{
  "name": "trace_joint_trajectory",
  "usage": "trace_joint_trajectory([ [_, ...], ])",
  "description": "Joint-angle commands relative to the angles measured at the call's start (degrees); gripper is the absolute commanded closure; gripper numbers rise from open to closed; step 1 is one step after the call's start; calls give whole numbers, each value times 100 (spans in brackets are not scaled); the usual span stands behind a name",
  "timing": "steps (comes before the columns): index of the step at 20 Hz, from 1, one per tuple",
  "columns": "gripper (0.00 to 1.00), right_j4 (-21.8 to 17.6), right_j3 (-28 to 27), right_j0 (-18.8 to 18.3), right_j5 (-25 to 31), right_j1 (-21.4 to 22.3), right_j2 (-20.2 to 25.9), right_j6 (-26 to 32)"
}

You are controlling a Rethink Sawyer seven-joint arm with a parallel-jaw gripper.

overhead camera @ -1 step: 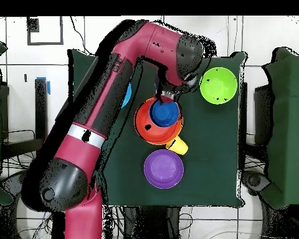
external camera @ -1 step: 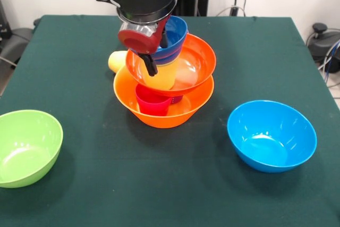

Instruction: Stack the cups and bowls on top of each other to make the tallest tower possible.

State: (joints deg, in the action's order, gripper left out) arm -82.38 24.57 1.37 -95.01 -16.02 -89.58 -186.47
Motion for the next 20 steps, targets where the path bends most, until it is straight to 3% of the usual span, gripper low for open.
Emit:
trace_joint_trajectory([
  [1,0,136,-624,53,323,94,290,-427],
  [20,0,44,-814,-32,105,259,111,-439],
])
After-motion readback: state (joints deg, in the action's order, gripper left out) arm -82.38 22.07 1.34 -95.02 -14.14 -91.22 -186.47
